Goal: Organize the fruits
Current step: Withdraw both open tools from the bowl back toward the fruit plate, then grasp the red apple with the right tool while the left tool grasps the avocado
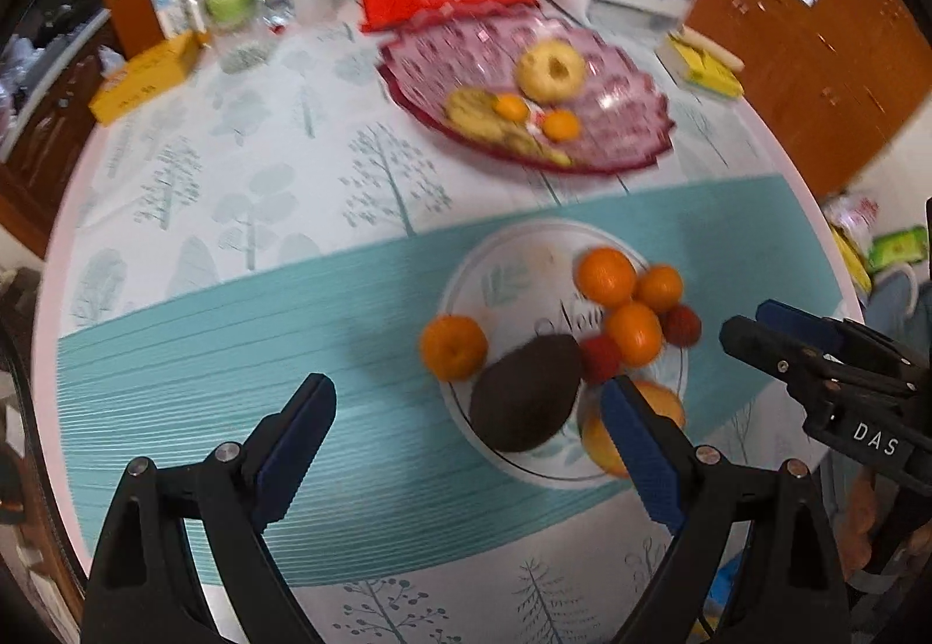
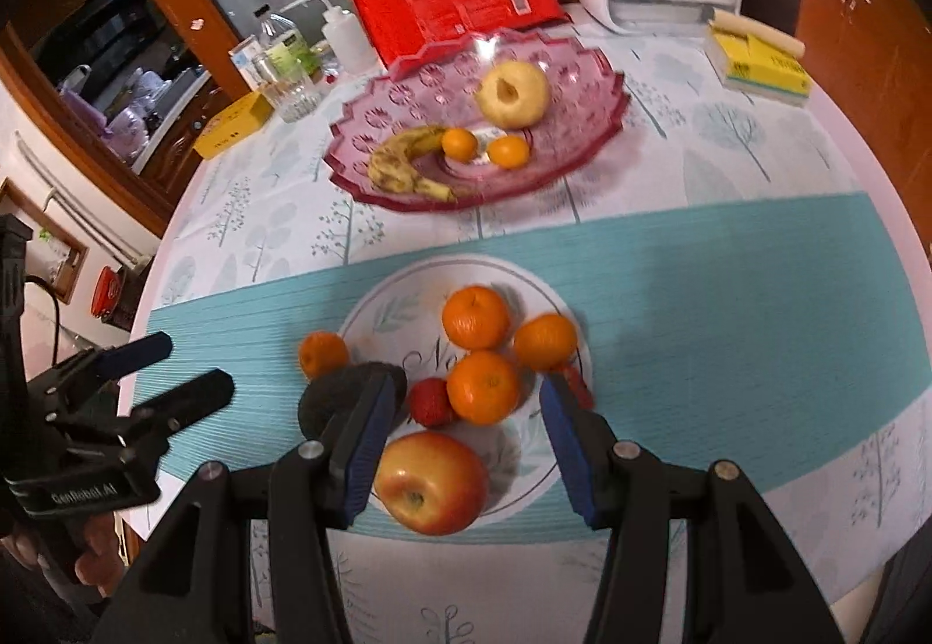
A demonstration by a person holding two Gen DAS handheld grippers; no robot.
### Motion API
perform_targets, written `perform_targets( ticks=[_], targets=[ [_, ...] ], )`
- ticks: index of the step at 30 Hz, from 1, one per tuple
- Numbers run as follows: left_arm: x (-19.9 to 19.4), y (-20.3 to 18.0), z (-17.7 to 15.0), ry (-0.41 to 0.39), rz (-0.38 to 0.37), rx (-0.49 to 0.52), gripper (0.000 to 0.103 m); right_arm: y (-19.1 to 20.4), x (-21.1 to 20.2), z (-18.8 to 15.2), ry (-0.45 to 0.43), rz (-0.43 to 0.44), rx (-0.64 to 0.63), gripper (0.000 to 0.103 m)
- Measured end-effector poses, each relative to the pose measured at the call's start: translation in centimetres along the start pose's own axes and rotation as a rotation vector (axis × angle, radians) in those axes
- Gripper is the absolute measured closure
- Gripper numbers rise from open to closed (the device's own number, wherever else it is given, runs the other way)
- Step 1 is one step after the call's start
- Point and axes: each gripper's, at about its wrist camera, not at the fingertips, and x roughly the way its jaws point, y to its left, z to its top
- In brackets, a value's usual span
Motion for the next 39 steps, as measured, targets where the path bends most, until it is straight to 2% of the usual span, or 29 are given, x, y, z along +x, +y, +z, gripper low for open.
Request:
perform_targets(
  ticks=[7,15,17,26,39],
  targets=[
    [3.3,0.2,-0.5,0.085,-0.103,-0.013,0.011,-0.5,1.4,-2.2,0.021,0.002,0.039,0.050],
    [5.4,0.5,-0.7,0.125,-0.136,-0.016,0.011,-0.3,2.0,-3.4,0.019,0.026,0.047,0.050],
    [5.8,0.6,-0.7,0.132,-0.148,-0.021,0.011,0.0,2.3,-3.6,0.023,0.031,0.040,0.045],
    [7.1,0.7,-0.4,0.151,-0.167,-0.009,0.011,0.9,3.7,-4.6,0.044,0.046,-0.007,0.038],
    [8.6,0.1,-0.2,0.181,-0.172,0.002,0.011,1.8,6.0,-5.3,0.088,0.044,-0.045,0.035]
  ],
)
